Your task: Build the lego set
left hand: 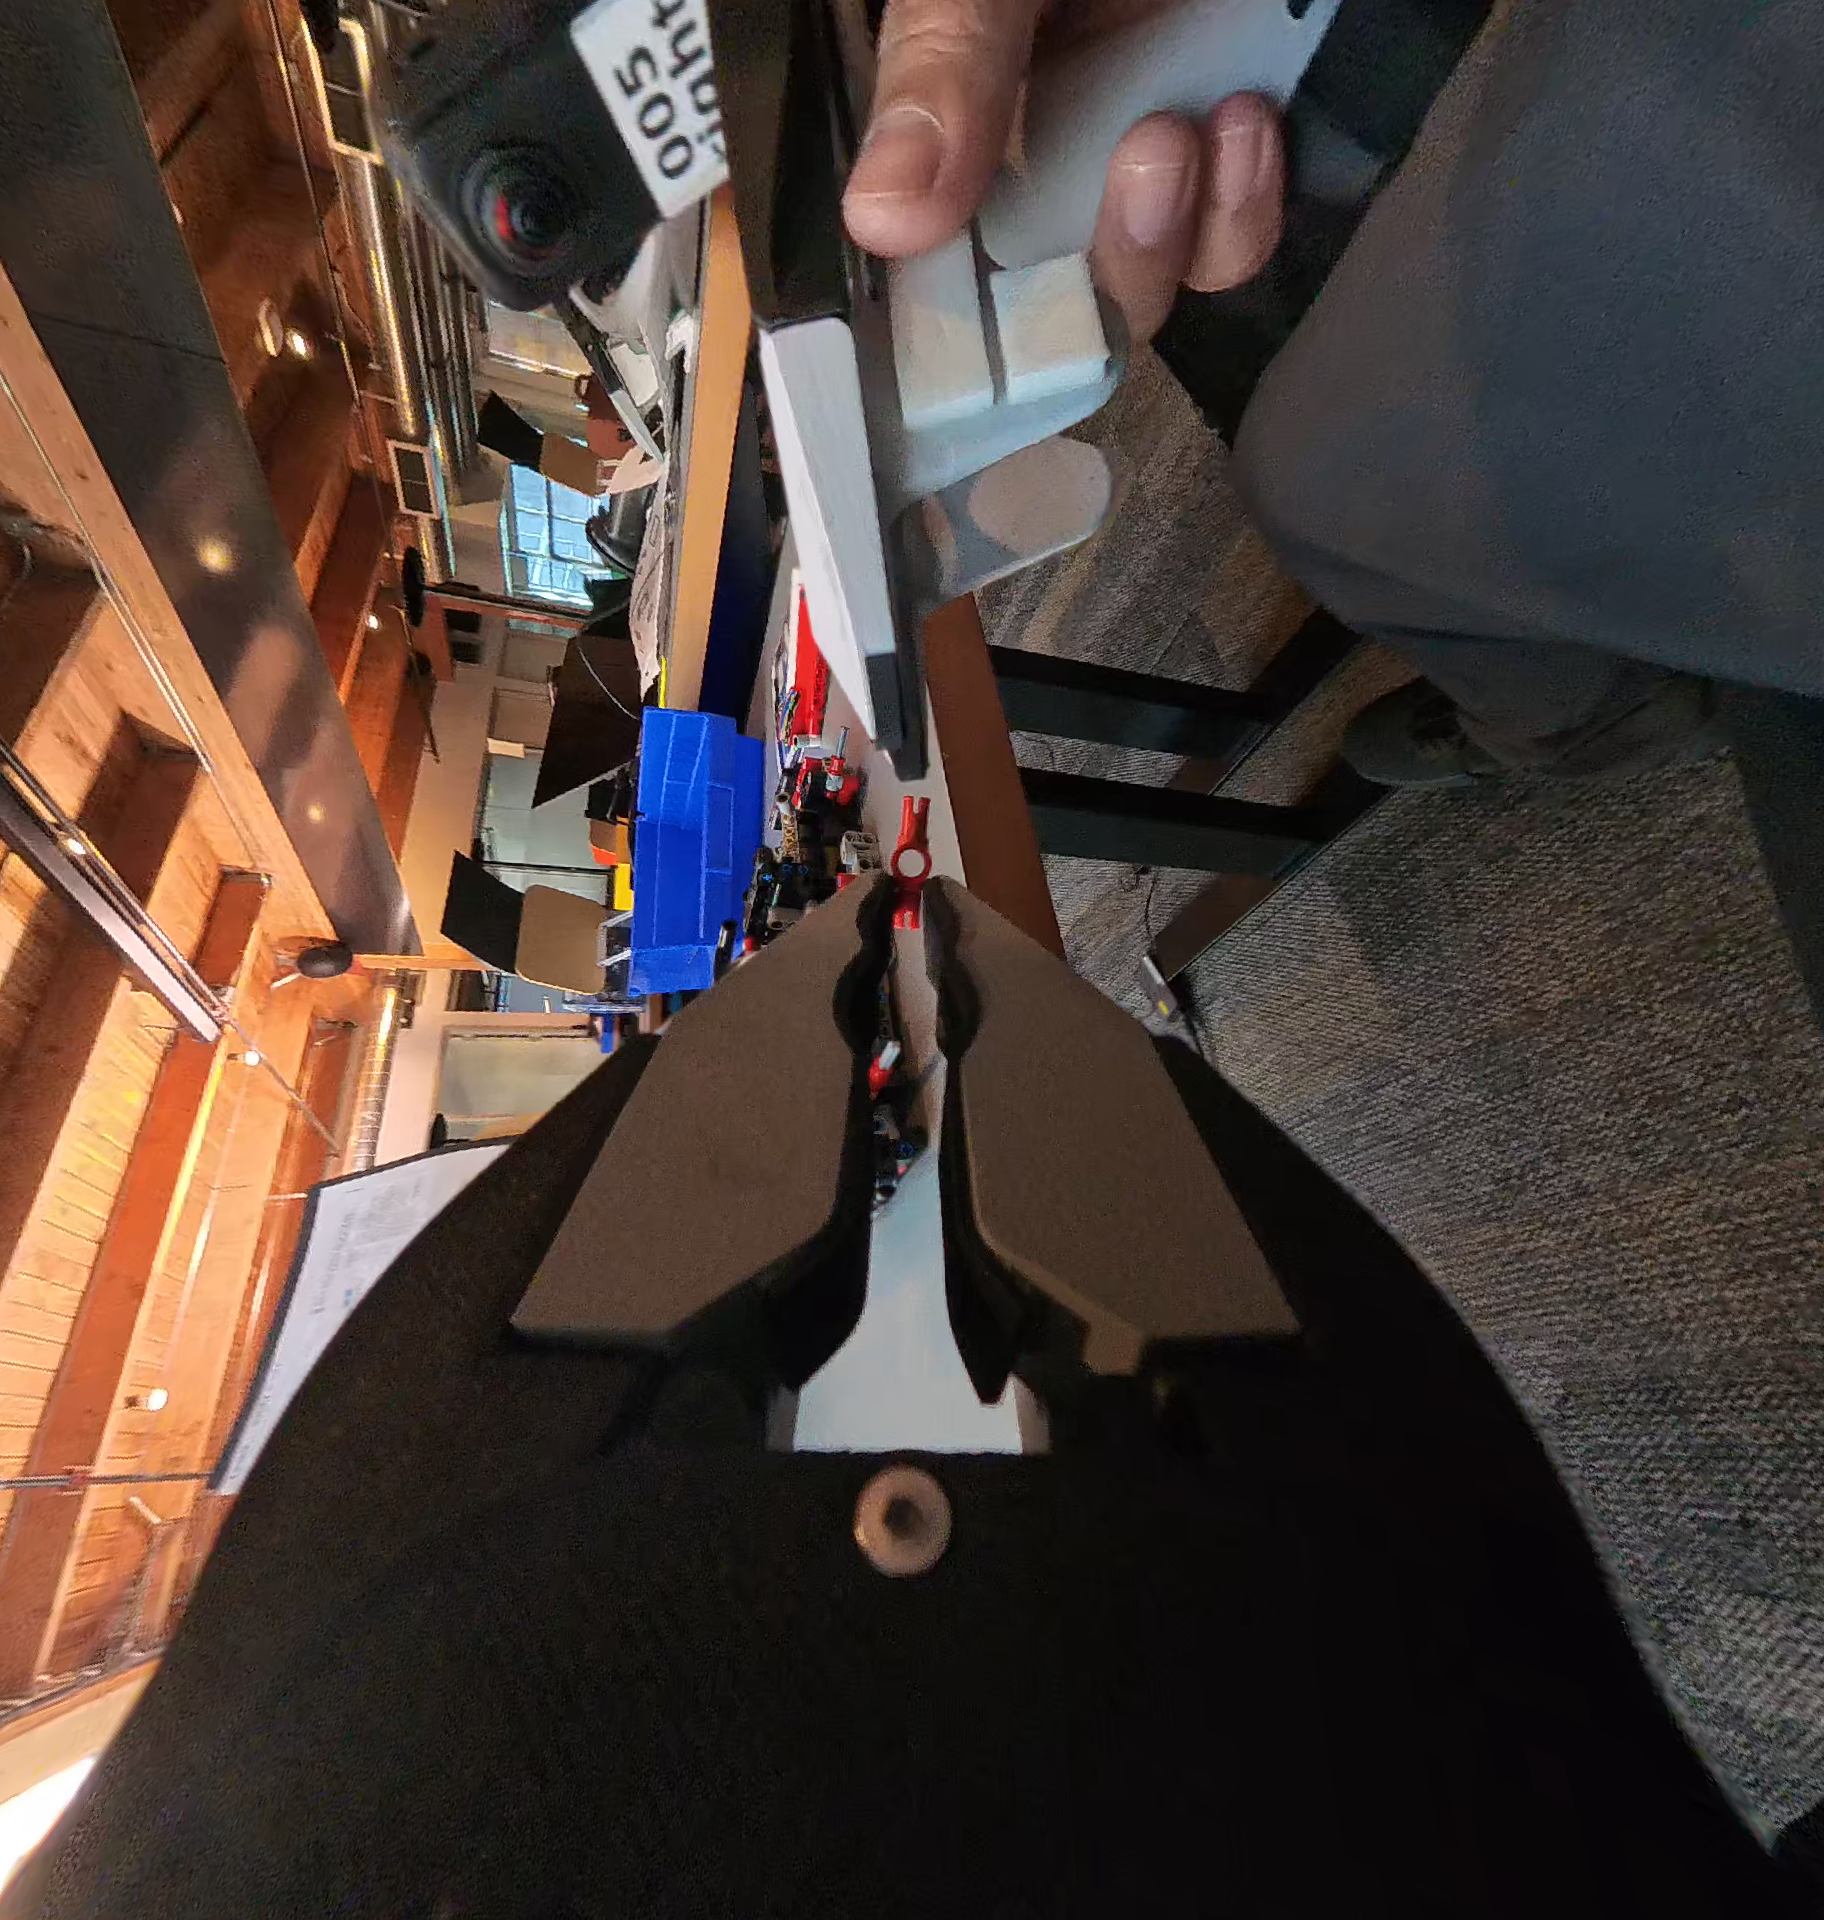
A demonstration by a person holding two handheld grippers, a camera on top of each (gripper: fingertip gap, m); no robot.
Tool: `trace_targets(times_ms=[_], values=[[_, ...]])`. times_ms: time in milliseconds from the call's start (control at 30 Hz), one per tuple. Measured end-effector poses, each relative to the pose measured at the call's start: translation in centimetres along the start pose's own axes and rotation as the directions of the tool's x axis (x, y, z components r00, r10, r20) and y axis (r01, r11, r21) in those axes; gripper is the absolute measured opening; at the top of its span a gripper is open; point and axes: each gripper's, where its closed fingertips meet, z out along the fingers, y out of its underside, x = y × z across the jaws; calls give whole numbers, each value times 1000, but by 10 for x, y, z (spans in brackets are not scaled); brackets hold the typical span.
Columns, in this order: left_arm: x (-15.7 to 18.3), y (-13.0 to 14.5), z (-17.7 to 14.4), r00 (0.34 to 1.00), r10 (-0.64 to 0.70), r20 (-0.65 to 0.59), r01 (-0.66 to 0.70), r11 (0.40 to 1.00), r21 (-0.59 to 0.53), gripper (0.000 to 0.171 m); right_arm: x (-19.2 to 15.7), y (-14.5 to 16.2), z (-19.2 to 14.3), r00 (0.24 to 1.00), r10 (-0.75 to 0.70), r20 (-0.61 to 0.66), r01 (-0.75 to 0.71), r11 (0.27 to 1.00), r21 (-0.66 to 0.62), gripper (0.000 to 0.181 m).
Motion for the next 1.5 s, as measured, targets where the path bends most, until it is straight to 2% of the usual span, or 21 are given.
trace_targets(times_ms=[133, 200, 300, 433, 633, 700, 733, 767, 833, 933, 1000, 1067, 1200, 1267, 1333, 1467, 1500], values=[[3, -5, 1, 998, 56, 10, -56, 998, -1, 2, -6, 4, 4, 1000, -5, 4, 5, 1000, -9, 10], [4, -6, 2, 998, 58, 12, -58, 998, 2, 2, -5, 5, 6, 991, -116, -64, 113, 993, -40, 6], [2, -5, 1, 999, 38, 12, -37, 999, -3, 2, -2, 5, 8, 937, -297, -183, 281, 953, -112, 2], [2, -4, 1, 1000, 4, 8, -4, 1000, 2, 2, -3, 4, 9, 877, -410, -251, 381, 911, -157, 2], [-1, -5, 2, 1000, -17, 21, 17, 1000, 17, 2, -5, 0, 8, 886, -393, -245, 374, 919, -124, 2], [2, -2, 4, 995, -103, -5, 103, 995, 12, 4, -1, -2, 9, 882, -392, -262, 374, 920, -119, 1], [3, -1, 5, 982, -183, -41, 184, 983, 20, 10, 1, -5, 9, 876, -397, -273, 379, 918, -117, 2], [3, 2, 6, 957, -278, -85, 281, 960, 20, 19, 5, -10, 8, 864, -406, -299, 390, 914, -114, 2], [-3, 13, 6, 879, -455, -144, 459, 888, -9, 25, 19, -26, 0, 814, -422, -398, 416, 903, -107, 2], [-32, 27, 4, 712, -680, -173, 687, 726, -30, 28, 49, -48, -20, 682, -469, -561, 450, 874, -183, 2], [-54, 45, 8, 629, -764, -144, 761, 643, -86, 23, 65, -64, -31, 595, -487, -639, 464, 858, -222, 2], [-70, 63, 16, 569, -813, -125, 791, 582, -187, 28, 76, -81, -37, 564, -465, -683, 461, 863, -207, 2], [-94, 66, 42, 504, -837, -213, 776, 547, -313, 22, 100, -103, -44, 511, -400, -761, 440, 882, -169, 1], [-104, 66, 58, 519, -816, -253, 722, 577, -380, 18, 106, -105, -44, 501, -368, -784, 441, 887, -135, 1], [-110, 67, 72, 519, -798, -307, 647, 601, -469, 16, 107, -98, -37, 521, -341, -783, 445, 891, -92, 1], [-81, 89, 80, 389, -821, -418, 416, 561, -715, 19, 110, -67, -13, 563, -317, -763, 440, 897, -48, 1], [-72, 100, 80, 395, -809, -435, 345, 570, -746, 21, 113, -60, -8, 558, -320, -765, 442, 895, -52, 1]])
